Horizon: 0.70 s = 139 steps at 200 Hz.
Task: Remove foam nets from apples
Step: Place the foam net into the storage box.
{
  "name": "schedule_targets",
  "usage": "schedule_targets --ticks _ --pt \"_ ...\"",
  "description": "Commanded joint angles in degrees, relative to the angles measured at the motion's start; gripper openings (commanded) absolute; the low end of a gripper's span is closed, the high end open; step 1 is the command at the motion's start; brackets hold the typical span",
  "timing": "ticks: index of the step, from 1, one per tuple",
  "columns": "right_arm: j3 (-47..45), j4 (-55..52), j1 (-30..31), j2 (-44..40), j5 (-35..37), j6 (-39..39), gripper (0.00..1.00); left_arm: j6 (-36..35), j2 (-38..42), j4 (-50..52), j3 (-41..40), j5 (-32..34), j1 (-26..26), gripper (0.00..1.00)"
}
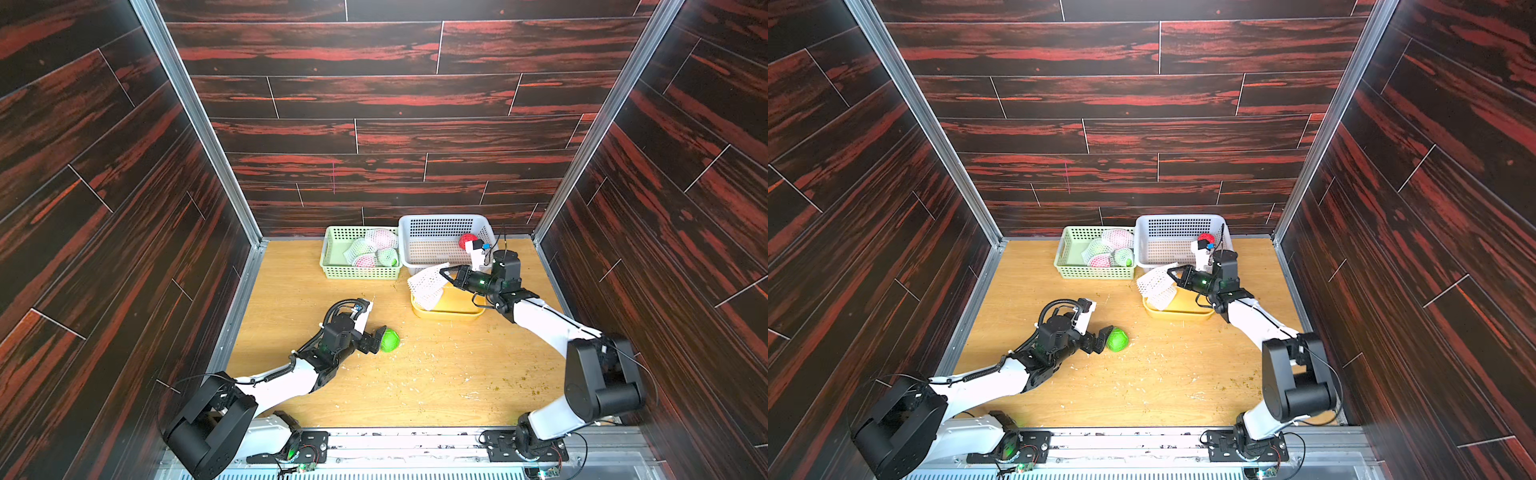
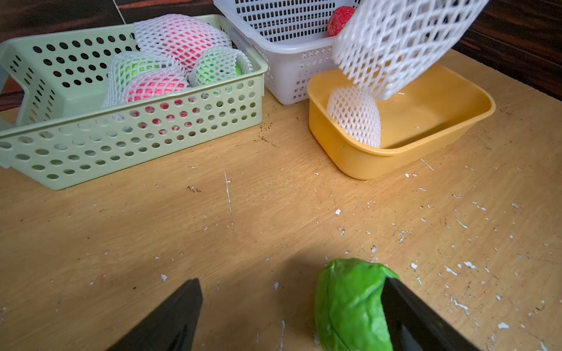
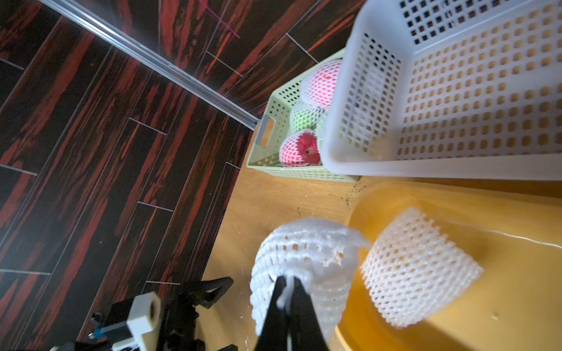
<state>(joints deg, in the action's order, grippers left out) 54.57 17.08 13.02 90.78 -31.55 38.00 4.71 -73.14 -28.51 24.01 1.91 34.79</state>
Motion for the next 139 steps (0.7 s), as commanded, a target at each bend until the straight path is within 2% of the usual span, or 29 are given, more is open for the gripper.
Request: schedule_targets --ticks 1,34,64,85,96,115,139 --pt "-0.85 1.37 -0.79 3.69 1.58 1.38 0.00 -0.49 0.05 -0.10 1.30 -0.34 0.01 0.96" --pt "-1.75 0.64 -1.09 7.16 6.02 -1.18 0.00 -0.75 -0.34 0.30 1.61 -0.55 0.00 0.96" --pt "-1.35 -4.85 -1.02 7.99 14.89 -5.22 0.00 -0.49 -0.13 0.21 1.57 -0.55 0.01 0.96" --pt "1.48 -11.47 -1.02 10.65 18.53 -8.80 0.00 -0.80 -0.22 0.39 1.83 -0.46 -0.07 0.96" --pt "3.33 -15.28 -0.83 12.14 21.18 -10.69 0.04 -0.77 -0.41 0.30 2.00 -0.40 0.02 0.96" --pt "6.06 -20.44 -0.56 14.32 25.42 -13.38 0.06 -0.71 -1.15 0.00 2.47 -0.43 -0.02 0.95" --pt "6.53 -21.56 0.21 14.28 28.48 -14.92 0.23 -0.67 -2.25 0.10 3.36 -1.12 -0.06 0.95"
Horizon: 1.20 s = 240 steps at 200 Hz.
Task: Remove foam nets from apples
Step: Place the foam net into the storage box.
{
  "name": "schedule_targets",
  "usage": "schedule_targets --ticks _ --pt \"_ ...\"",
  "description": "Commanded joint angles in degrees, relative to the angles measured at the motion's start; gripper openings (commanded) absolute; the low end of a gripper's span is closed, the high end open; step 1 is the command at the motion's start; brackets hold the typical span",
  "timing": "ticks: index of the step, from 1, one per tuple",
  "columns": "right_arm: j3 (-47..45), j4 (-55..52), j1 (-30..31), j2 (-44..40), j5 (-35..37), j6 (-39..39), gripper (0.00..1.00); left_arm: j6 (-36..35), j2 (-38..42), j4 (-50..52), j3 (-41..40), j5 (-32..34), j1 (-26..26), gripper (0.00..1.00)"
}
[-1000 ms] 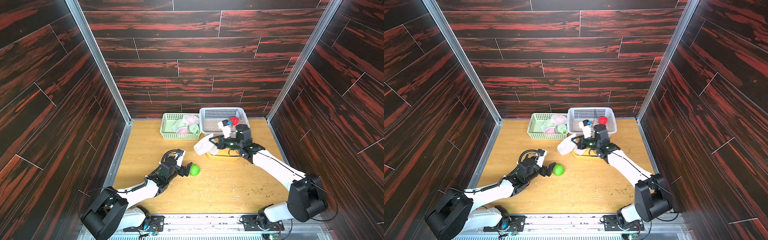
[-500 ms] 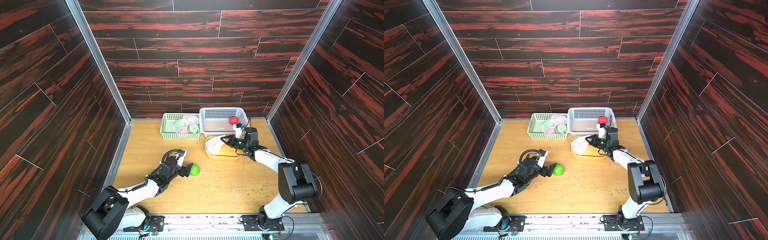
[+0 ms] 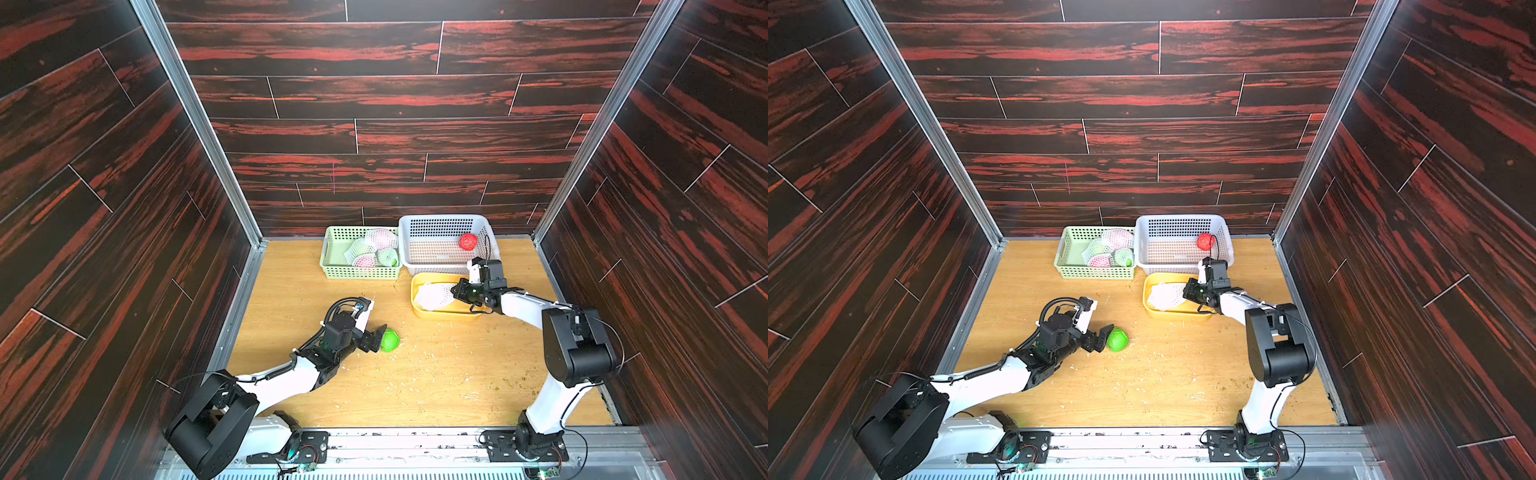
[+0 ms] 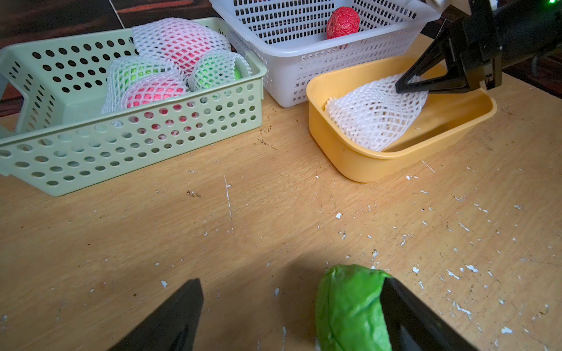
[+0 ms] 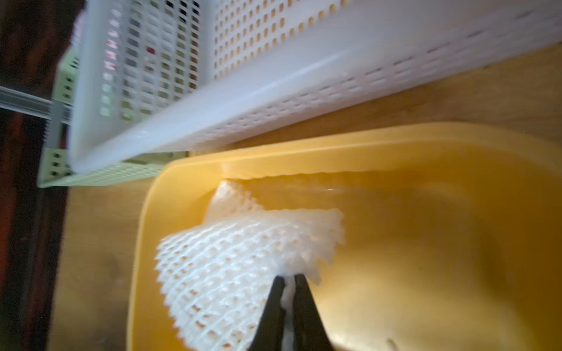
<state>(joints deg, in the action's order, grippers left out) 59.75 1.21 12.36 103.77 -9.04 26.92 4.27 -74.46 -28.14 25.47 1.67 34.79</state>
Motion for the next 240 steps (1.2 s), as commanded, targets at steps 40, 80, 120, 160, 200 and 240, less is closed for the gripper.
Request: schedule_targets --ticks 40,80,120,160,200,240 --pt "2.26 -6.23 2.16 0.94 6.31 -4.76 0.38 -0.37 -2.26 -0.69 2.91 -1.26 -0.03 0.95" --pt "1.74 -7.65 3.18 -6.16 8.83 -5.76 0.49 -0.32 -1.44 0.19 2.92 -1.38 -0.01 0.95" --pt "2.40 -11.30 3.51 -12.11 11.42 -6.72 0.58 0.16 2.56 4.14 4.22 -1.80 -0.04 0.95" --pt "2.40 -12.89 5.53 -17.43 9.83 -10.39 0.76 3.26 10.80 10.25 4.23 0.90 -0.05 0.95" --pt "-6.20 0.30 19.89 -23.65 -2.55 -24.65 0.85 9.62 17.50 15.56 1.58 3.66 -2.33 0.98" --pt "-10.59 8.64 26.05 -18.62 -13.74 -28.29 0.87 24.67 22.35 21.19 -2.27 11.09 -4.19 1.00"
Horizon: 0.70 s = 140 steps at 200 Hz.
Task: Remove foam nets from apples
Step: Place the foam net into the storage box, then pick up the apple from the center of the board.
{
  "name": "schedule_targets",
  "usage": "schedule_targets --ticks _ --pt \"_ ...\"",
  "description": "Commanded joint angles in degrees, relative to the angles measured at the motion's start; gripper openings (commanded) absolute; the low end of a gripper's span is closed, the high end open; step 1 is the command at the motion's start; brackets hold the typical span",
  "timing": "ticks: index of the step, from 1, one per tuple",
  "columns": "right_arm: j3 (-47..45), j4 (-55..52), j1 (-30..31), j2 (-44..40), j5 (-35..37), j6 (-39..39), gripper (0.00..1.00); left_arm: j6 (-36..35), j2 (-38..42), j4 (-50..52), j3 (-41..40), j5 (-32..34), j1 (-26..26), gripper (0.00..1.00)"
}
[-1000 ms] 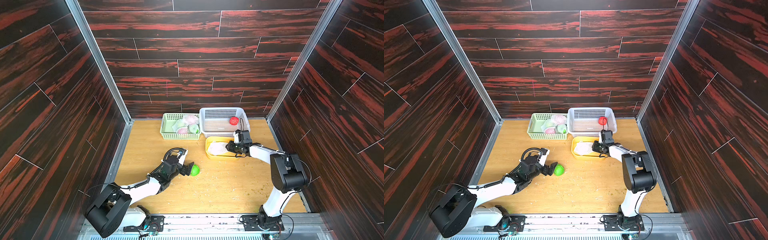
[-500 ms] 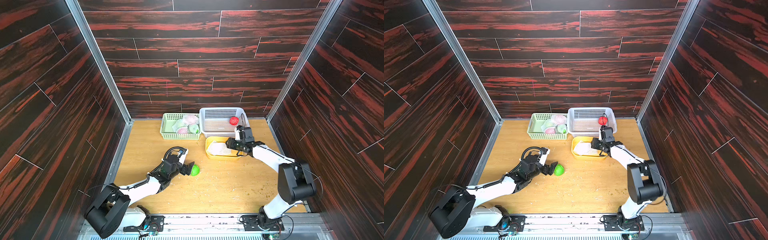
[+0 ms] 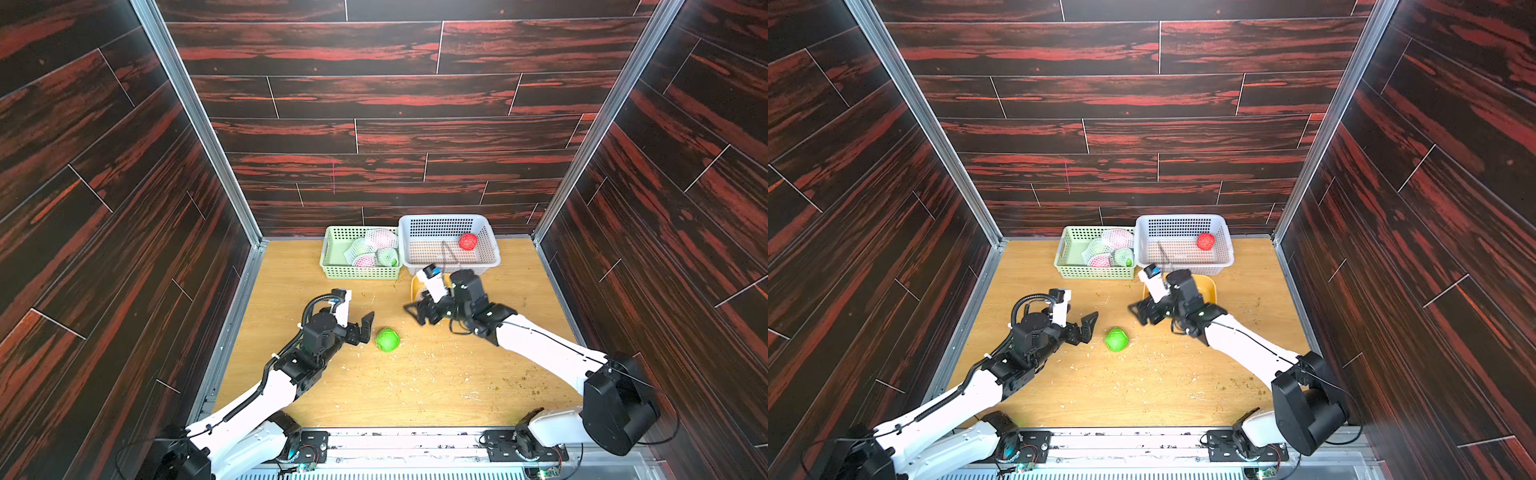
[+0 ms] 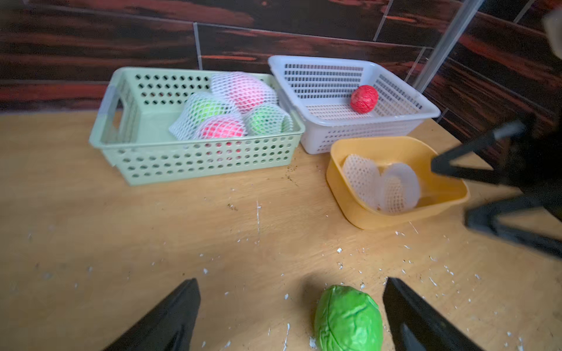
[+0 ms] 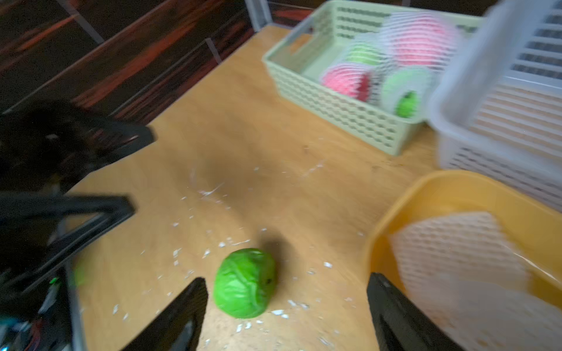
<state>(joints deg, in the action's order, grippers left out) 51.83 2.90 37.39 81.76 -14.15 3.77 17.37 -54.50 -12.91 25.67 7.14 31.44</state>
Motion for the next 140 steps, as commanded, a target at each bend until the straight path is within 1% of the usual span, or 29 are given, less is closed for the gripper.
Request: schedule_targets --ticks 1,13,14,24,55,92,120,140 --pt "-2.82 7.13 1.20 3.53 -8.57 -5.38 0.87 11.58 2.47 6.18 -2.56 5.66 -0.85 1.00" --pt "-3.51 8.40 3.69 5.19 -6.30 -7.71 0.92 13.19 3.12 8.02 -3.22 6.65 -0.86 1.00" --pt "-3.46 8.38 3.89 5.40 -5.30 -7.89 0.92 13.34 3.19 8.22 -3.24 6.83 -0.86 1.00" --pt "-2.21 7.38 5.59 7.73 -2.47 -9.08 0.93 13.92 3.64 9.18 -3.78 7.74 -0.93 1.00" --pt "1.04 6.90 7.43 14.33 1.90 -7.52 0.94 13.07 3.07 9.29 -4.32 6.68 -1.04 1.00" --pt "2.99 6.51 8.53 19.13 2.10 -5.80 0.94 13.04 0.18 8.13 -4.75 6.66 -1.03 1.00" --pt "6.33 2.55 10.18 24.33 5.46 -5.72 0.94 12.82 -2.54 6.85 -4.43 6.34 -1.10 1.00" --pt "6.11 3.07 10.65 25.70 5.89 -5.36 0.94 12.13 -3.88 6.53 -3.79 6.13 -1.03 1.00"
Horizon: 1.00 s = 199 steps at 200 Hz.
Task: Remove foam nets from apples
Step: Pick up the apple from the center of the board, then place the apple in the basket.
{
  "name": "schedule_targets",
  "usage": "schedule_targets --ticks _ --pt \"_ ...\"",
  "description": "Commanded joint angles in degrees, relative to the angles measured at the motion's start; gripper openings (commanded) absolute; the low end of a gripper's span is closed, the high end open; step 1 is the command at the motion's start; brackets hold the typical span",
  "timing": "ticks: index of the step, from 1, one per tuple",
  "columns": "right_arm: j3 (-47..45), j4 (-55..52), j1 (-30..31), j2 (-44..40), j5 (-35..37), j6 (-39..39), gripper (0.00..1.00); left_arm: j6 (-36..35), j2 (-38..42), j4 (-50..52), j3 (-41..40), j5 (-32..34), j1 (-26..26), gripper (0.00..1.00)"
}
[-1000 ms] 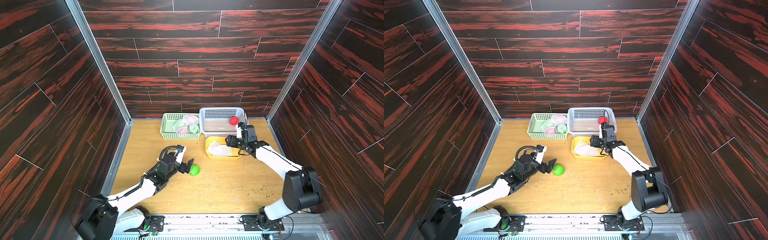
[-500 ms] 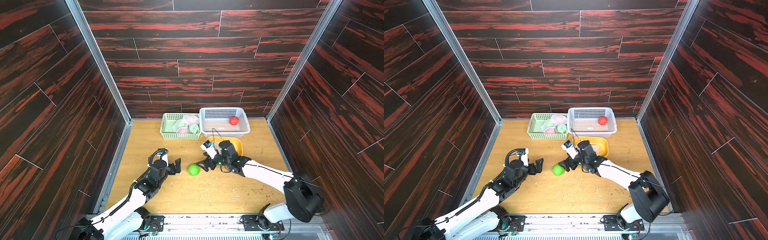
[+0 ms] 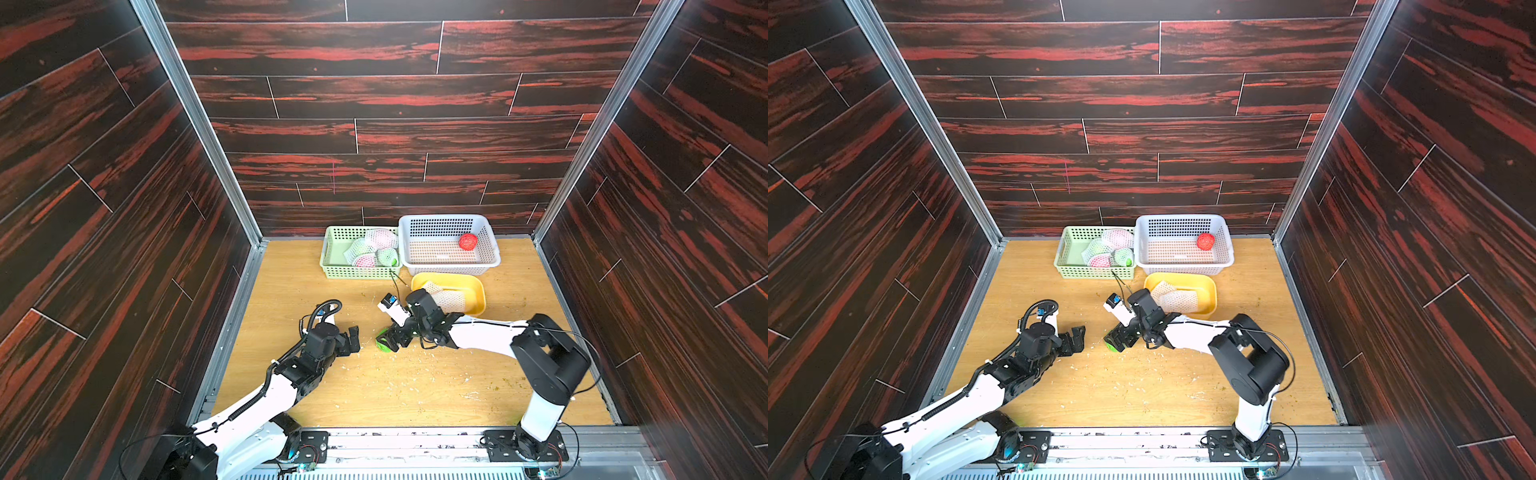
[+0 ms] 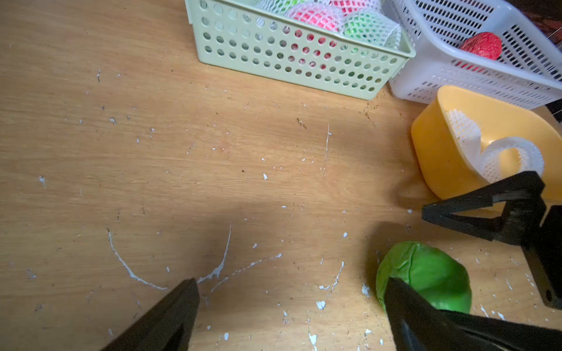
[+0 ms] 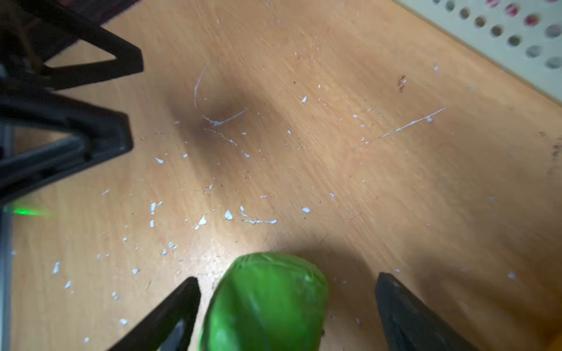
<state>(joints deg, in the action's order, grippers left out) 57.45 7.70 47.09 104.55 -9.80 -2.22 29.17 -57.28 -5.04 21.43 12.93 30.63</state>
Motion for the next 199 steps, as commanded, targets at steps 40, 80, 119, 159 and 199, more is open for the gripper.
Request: schedule_targets --ticks 40,80,119,159,199 --pt "2.18 -4.43 0.90 4.78 0.24 0.50 0.85 -0.40 -2.79 -2.29 0.92 0.48 -0.26 1.00" --pt "1.48 -3.47 0.88 3.10 -2.41 0.76 0.59 -2.13 -3.35 -3.81 1.48 1.54 -0.22 1.00" --pt "3.25 0.31 -4.11 -4.73 -8.76 4.84 0.51 -6.65 -2.96 -13.12 4.26 2.20 -1.02 1.00" --pt "15.46 0.80 -18.32 -4.28 -20.32 14.86 0.45 -13.52 -12.51 -18.64 19.02 -5.16 -3.67 1.00" --pt "36.80 -15.65 -29.85 6.50 -4.25 14.08 0.44 -15.25 -32.60 -6.77 44.56 -18.37 -2.79 1.00"
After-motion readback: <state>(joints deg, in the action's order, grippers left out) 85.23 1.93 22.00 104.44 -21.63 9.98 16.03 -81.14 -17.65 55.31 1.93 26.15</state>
